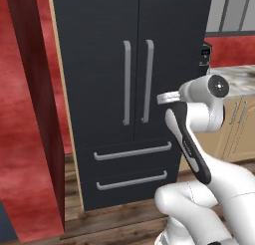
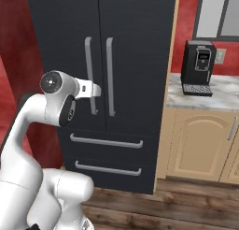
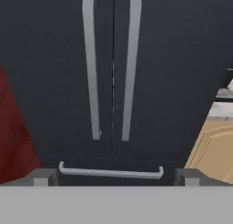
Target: Retrieve the steak from the fridge and place it on the saucepan with marinade on the stove.
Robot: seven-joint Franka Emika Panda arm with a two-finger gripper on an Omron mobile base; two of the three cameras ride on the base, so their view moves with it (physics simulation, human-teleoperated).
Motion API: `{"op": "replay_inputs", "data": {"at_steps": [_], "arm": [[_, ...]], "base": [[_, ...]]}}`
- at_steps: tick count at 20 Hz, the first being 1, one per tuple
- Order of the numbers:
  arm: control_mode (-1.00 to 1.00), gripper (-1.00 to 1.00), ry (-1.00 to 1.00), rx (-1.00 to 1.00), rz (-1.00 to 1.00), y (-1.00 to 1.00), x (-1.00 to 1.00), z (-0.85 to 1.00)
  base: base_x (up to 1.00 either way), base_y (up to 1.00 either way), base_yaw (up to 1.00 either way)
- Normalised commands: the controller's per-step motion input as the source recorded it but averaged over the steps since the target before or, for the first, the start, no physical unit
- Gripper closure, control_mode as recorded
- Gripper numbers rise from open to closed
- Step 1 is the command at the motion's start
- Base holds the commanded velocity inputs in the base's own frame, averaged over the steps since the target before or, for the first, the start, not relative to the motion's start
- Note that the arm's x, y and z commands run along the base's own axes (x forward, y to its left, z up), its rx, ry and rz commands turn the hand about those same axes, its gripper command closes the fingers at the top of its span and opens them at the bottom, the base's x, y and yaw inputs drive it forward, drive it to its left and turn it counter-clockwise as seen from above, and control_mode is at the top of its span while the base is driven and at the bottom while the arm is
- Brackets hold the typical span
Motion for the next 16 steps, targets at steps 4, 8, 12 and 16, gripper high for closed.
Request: {"op": "replay_inputs", "data": {"at_steps": [4,8,12,16], "arm": [[-1.00,-1.00,-0.10,0.00,0.00,0.00,0.00,0.35],[-1.00,-1.00,-0.09,0.00,0.00,-0.01,0.00,0.40],[-1.00,-1.00,-0.02,0.00,0.00,-0.07,0.00,0.49],[-1.00,-1.00,0.00,0.00,0.00,-0.08,0.11,0.41]], "base": [[0.00,0.00,0.00],[0.00,0.00,0.00],[0.00,0.00,0.00],[0.00,0.00,0.00]]}}
